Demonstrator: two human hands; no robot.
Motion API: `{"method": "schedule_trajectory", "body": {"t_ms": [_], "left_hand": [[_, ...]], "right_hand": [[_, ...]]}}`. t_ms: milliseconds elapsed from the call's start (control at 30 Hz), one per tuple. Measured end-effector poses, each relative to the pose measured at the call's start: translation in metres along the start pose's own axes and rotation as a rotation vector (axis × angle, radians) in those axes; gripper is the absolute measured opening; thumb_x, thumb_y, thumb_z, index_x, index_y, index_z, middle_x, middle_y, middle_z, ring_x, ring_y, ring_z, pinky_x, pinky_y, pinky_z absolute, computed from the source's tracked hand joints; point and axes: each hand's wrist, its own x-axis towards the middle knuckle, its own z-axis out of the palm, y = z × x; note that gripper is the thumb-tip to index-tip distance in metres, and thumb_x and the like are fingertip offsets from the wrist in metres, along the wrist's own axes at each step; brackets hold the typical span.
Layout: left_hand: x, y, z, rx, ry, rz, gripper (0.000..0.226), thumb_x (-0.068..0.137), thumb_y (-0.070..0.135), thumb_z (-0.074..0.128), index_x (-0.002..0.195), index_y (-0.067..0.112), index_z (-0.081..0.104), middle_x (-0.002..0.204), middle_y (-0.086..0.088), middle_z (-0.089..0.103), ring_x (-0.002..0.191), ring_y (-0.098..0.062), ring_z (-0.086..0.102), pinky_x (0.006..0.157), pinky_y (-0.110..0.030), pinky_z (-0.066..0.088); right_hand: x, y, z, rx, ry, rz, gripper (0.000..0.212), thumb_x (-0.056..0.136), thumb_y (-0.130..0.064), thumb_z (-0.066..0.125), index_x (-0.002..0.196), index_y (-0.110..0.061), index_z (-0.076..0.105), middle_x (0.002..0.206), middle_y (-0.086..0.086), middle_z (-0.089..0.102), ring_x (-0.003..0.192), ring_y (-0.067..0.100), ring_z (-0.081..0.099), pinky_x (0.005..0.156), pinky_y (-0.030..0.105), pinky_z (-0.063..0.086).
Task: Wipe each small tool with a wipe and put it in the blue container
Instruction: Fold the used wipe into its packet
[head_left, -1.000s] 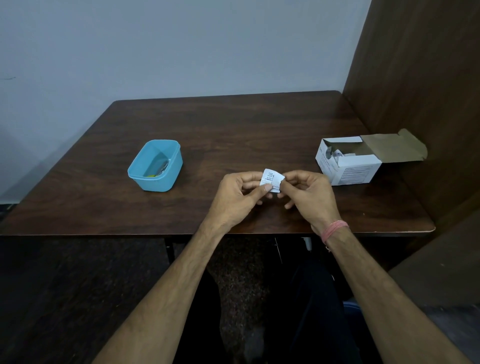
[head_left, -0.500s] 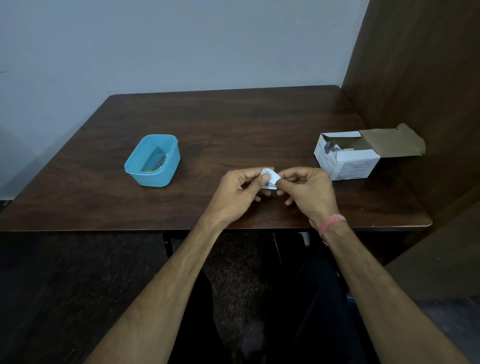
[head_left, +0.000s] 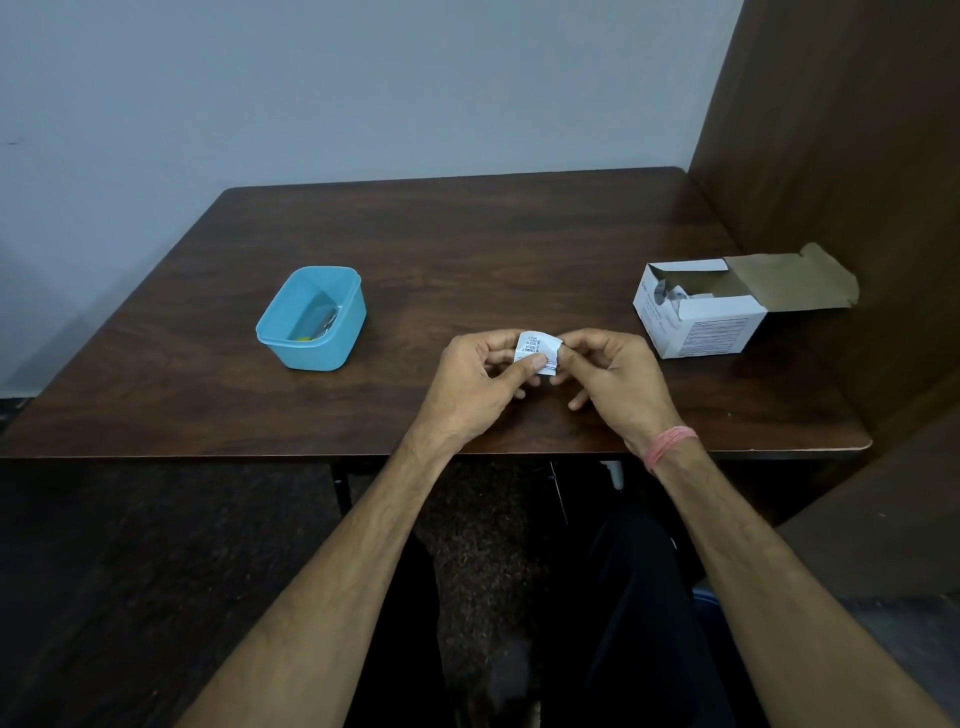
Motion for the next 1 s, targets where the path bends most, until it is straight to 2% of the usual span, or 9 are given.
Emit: {"method": "schedule_trajectory", "body": {"t_ms": [100, 233, 333, 500, 600, 667, 767, 900, 1000], "left_hand": [[0.0003, 0.0004, 0.0003, 0.008, 0.019, -0.001, 0.023, 0.105, 0.016, 0.079, 0.128, 0.013, 0.082, 0.100, -0.001, 0.088, 0.083, -0.010, 0.078, 0.074, -0.028, 0.064], [-0.0007, 0.0018, -0.0003, -0.012, 0.017, -0.005, 0.024, 0.106, 0.017, 0.079, 0.130, 0.015, 0.081, 0.101, -0.001, 0.088, 0.084, -0.011, 0.080, 0.075, -0.029, 0.064], [-0.0013, 0.0018, -0.0004, 0.007, 0.004, -0.008, 0.028, 0.106, 0.017, 0.079, 0.133, 0.016, 0.079, 0.099, 0.001, 0.088, 0.084, -0.009, 0.080, 0.075, -0.027, 0.063], [-0.0011, 0.0036, 0.0007, 0.039, -0.008, -0.012, 0.032, 0.106, 0.019, 0.079, 0.138, 0.016, 0.075, 0.098, 0.002, 0.088, 0.086, -0.010, 0.080, 0.077, -0.027, 0.063], [-0.0007, 0.0036, 0.0017, 0.029, 0.020, -0.020, 0.034, 0.106, 0.018, 0.079, 0.140, 0.015, 0.073, 0.096, 0.000, 0.088, 0.084, -0.010, 0.080, 0.074, -0.027, 0.063], [0.0001, 0.0030, 0.0014, 0.035, 0.038, -0.021, 0.037, 0.105, 0.017, 0.080, 0.141, 0.015, 0.072, 0.094, 0.000, 0.087, 0.084, -0.012, 0.081, 0.074, -0.028, 0.064], [-0.0006, 0.0039, 0.0010, 0.062, 0.017, -0.012, 0.041, 0.103, 0.023, 0.083, 0.142, 0.017, 0.071, 0.093, 0.000, 0.087, 0.086, -0.016, 0.082, 0.077, -0.031, 0.065], [-0.0020, 0.0072, 0.0006, 0.077, -0.039, 0.014, 0.045, 0.104, 0.024, 0.081, 0.147, 0.021, 0.067, 0.093, 0.000, 0.087, 0.090, -0.015, 0.082, 0.080, -0.030, 0.065], [-0.0017, 0.0081, 0.0021, 0.060, -0.030, 0.001, 0.043, 0.105, 0.025, 0.080, 0.145, 0.022, 0.067, 0.096, 0.001, 0.088, 0.092, -0.017, 0.083, 0.077, -0.029, 0.062]], "right_hand": [[0.0000, 0.0007, 0.0001, -0.019, -0.021, -0.003, 0.021, 0.108, -0.009, 0.069, 0.098, -0.020, 0.083, 0.091, 0.009, 0.081, 0.084, 0.015, 0.076, 0.052, 0.024, 0.056], [0.0003, -0.0007, -0.0023, 0.016, -0.044, -0.021, 0.016, 0.108, -0.009, 0.068, 0.107, -0.012, 0.083, 0.095, 0.007, 0.080, 0.085, 0.011, 0.074, 0.054, 0.024, 0.057], [-0.0001, 0.0008, -0.0009, -0.022, 0.002, -0.002, 0.012, 0.103, -0.010, 0.075, 0.102, -0.016, 0.085, 0.093, 0.017, 0.080, 0.082, 0.014, 0.076, 0.053, 0.024, 0.057], [0.0012, 0.0027, 0.0004, -0.022, 0.061, 0.005, 0.014, 0.102, -0.009, 0.076, 0.096, -0.018, 0.085, 0.088, 0.016, 0.080, 0.080, 0.016, 0.078, 0.052, 0.024, 0.057], [0.0006, 0.0013, 0.0005, -0.020, 0.007, 0.002, 0.016, 0.108, -0.014, 0.070, 0.101, -0.017, 0.085, 0.090, 0.009, 0.080, 0.084, 0.015, 0.075, 0.055, 0.026, 0.058], [-0.0003, -0.0011, 0.0013, 0.036, 0.026, 0.027, 0.023, 0.110, -0.021, 0.067, 0.095, -0.016, 0.083, 0.085, 0.002, 0.077, 0.085, 0.017, 0.074, 0.055, 0.029, 0.058], [-0.0005, -0.0019, 0.0018, 0.017, 0.038, 0.012, 0.025, 0.105, -0.033, 0.075, 0.087, -0.018, 0.084, 0.083, 0.003, 0.077, 0.081, 0.018, 0.072, 0.055, 0.032, 0.058], [0.0011, 0.0048, 0.0023, -0.043, 0.079, -0.012, 0.016, 0.101, -0.031, 0.080, 0.088, -0.023, 0.085, 0.080, -0.004, 0.078, 0.069, 0.019, 0.069, 0.060, 0.037, 0.060], [0.0019, 0.0067, 0.0022, -0.054, 0.116, 0.001, 0.015, 0.100, -0.034, 0.081, 0.090, -0.024, 0.086, 0.082, -0.001, 0.080, 0.066, 0.023, 0.070, 0.062, 0.041, 0.061]]}}
